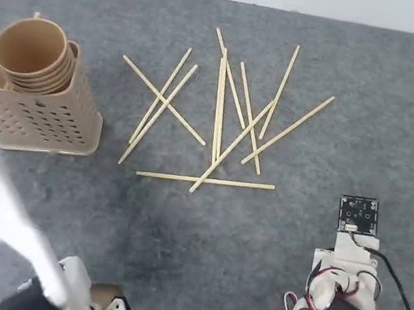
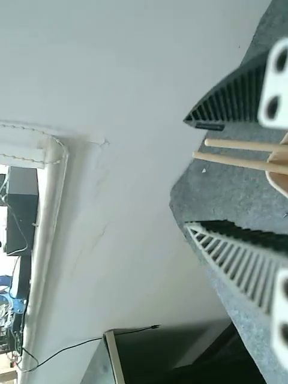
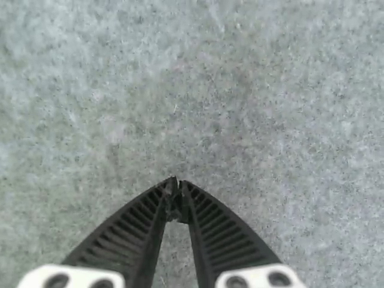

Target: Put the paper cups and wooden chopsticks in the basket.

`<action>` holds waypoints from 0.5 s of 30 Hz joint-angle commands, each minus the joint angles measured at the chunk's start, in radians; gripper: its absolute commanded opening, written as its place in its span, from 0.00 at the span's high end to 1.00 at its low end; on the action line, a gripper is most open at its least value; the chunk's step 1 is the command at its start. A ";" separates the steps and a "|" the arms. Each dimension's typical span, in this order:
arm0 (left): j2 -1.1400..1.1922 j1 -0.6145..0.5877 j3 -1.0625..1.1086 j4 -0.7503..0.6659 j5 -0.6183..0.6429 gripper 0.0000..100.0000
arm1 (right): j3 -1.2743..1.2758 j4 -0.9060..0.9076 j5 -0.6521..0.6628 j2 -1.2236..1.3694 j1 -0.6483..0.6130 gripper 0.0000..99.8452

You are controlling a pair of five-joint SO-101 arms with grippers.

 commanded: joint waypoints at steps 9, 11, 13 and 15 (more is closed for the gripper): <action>-0.422 0.347 -0.240 0.761 -0.081 0.78 | -0.008 0.010 0.014 -0.016 0.012 0.99; -0.367 0.499 -0.306 0.910 -0.149 0.78 | -0.008 0.010 0.014 -0.016 0.012 0.99; -0.275 0.624 -0.363 1.033 -0.175 0.78 | -0.008 0.010 0.014 -0.016 0.012 0.99; -0.167 0.715 -0.410 1.126 -0.176 0.78 | -0.008 0.010 0.014 -0.016 0.012 0.99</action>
